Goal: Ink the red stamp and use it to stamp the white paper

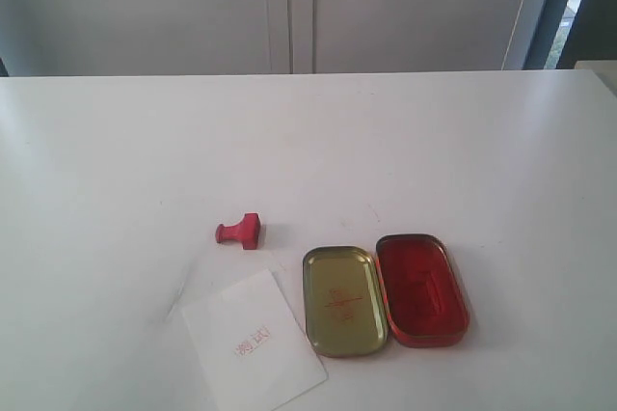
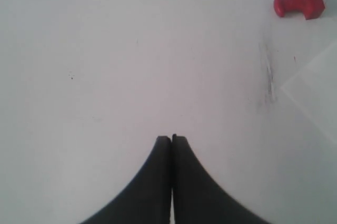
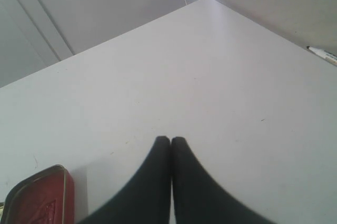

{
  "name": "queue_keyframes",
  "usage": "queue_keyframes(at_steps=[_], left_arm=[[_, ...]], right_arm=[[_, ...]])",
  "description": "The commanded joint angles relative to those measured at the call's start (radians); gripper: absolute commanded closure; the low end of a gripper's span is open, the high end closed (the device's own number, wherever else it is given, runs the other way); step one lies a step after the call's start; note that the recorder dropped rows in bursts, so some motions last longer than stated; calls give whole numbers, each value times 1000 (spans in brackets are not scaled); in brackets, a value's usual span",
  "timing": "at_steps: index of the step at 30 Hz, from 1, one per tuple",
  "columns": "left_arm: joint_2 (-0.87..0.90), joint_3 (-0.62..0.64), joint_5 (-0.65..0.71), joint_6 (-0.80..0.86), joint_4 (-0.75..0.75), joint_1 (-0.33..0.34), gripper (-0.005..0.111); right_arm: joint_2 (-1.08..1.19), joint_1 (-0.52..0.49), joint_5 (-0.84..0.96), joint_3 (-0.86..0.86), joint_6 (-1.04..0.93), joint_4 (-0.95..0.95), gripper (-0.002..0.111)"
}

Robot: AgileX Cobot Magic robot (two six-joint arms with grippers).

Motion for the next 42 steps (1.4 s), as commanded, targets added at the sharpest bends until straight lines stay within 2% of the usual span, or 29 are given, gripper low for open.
queue_keyframes(at_steps=[1,10,28,42], left_arm=[[-86,9,13,-8,-7,21,107],[-215,59,2,-8,-3,28,107],[-467,370,-199,-1,-3,28,107],[-641,520,-213,-1,3,28,107]], right_arm=[[-4,4,-7,5,4,-5,108],[-4,4,-7,5,4,-5,108],[-4,4,-7,5,4,-5,108],[-4,4,-7,5,4,-5,108]])
